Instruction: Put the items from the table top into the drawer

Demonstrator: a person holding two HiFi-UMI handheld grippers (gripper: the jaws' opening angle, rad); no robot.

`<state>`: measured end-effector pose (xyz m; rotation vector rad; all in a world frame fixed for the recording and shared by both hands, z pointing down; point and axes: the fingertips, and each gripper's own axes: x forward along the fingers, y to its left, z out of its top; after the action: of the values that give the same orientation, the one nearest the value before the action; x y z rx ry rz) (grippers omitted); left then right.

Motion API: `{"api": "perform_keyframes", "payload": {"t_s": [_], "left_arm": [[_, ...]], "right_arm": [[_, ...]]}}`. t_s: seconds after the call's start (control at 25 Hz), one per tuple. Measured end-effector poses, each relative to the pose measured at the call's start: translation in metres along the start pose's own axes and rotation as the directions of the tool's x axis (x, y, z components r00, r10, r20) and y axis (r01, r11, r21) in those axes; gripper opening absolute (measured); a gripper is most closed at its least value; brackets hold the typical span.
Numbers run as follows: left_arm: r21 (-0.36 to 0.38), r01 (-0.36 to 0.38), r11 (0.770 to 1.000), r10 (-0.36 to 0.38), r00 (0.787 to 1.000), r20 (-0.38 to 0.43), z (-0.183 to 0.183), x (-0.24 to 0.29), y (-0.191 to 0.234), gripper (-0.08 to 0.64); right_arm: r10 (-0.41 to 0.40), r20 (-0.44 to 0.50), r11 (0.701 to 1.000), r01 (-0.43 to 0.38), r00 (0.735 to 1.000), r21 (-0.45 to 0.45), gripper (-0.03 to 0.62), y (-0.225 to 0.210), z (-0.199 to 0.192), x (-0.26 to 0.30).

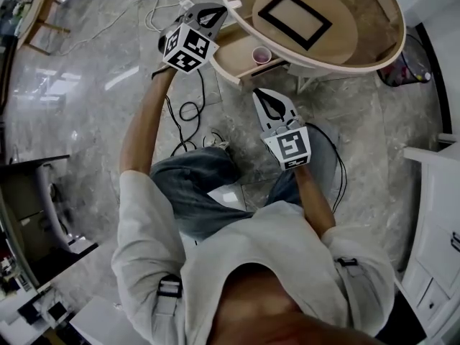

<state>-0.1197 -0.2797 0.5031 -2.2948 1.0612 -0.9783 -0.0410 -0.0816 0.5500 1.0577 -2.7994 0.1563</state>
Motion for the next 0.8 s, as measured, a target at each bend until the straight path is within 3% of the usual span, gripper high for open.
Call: {"api": "perform_keyframes", "payload": {"t_s": [0.28, 0.56, 0.64, 0.8], "left_arm": [[0.145, 0.071, 0.987, -0.083, 0.993, 0.082, 0.068, 0.018, -0.031, 0.017], [0.211, 0.172, 0.962, -0.202, 0.971, 0.127, 0.102, 0.026, -0.06, 0.018], [0.214, 0.211, 0.954, -0.242, 0.962, 0.127, 0.107, 0.028, -0.069, 0.092], [0.247, 0.279, 0.928, -0.311, 0.945, 0.103, 0.107, 0.036, -0.083, 0.124]], "right_arm": [[-0.037, 0.009, 0.999, 0.036, 0.999, 0.006, 0.023, -0.005, 0.002, -0.015], [-0.052, 0.009, 0.999, 0.052, 0.999, 0.004, 0.023, -0.007, 0.003, -0.021], [-0.054, 0.009, 0.999, 0.054, 0.998, 0.002, 0.023, -0.007, 0.004, -0.023], [-0.068, 0.009, 0.998, 0.068, 0.998, 0.005, 0.023, -0.01, 0.003, -0.025]]}}
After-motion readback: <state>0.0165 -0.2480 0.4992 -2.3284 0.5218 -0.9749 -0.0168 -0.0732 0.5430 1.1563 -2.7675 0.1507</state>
